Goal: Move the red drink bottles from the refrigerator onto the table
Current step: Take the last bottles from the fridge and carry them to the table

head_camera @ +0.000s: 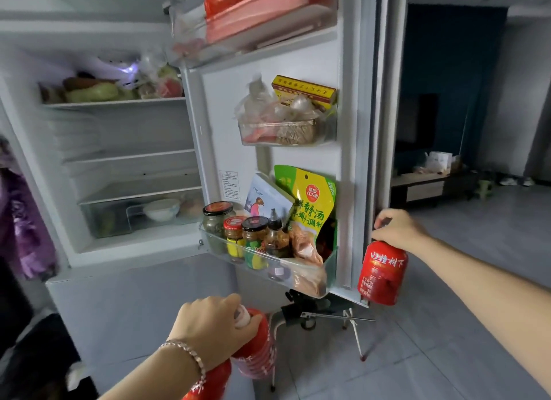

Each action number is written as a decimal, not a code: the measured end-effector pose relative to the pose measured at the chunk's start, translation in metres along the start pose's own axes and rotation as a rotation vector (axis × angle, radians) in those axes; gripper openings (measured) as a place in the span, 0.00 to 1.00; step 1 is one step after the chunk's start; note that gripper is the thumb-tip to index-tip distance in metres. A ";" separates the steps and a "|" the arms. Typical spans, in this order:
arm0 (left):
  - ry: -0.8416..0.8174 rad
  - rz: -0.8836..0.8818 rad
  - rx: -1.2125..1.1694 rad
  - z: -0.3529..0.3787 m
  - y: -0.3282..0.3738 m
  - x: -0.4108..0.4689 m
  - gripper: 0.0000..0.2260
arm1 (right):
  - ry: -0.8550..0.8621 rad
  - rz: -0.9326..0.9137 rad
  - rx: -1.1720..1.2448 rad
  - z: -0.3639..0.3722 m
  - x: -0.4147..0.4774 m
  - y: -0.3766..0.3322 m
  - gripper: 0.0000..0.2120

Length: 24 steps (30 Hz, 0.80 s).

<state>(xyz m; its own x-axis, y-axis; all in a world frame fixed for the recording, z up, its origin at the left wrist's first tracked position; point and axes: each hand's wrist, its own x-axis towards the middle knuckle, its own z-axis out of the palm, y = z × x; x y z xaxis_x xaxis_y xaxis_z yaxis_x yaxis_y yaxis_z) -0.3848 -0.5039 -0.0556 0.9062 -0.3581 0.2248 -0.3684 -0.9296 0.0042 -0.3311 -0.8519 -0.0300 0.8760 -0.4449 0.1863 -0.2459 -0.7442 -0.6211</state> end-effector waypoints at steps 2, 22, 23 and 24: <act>-0.017 -0.005 -0.014 0.000 -0.005 -0.004 0.19 | -0.022 -0.084 -0.108 -0.004 -0.009 0.000 0.08; 0.098 -0.326 0.083 -0.016 -0.125 -0.101 0.21 | -0.395 -0.928 -0.496 0.068 -0.203 -0.200 0.20; 0.103 -0.351 0.089 -0.017 -0.136 -0.107 0.21 | -0.378 -0.962 -0.504 0.078 -0.210 -0.214 0.21; 0.107 -0.376 0.093 -0.018 -0.147 -0.113 0.21 | -0.361 -0.994 -0.502 0.090 -0.216 -0.227 0.22</act>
<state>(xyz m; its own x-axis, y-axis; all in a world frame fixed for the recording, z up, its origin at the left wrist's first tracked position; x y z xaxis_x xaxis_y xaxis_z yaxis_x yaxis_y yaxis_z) -0.4368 -0.3255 -0.0643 0.9458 0.0152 0.3244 0.0096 -0.9998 0.0189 -0.4267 -0.5419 0.0024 0.8221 0.5510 0.1431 0.5482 -0.8340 0.0619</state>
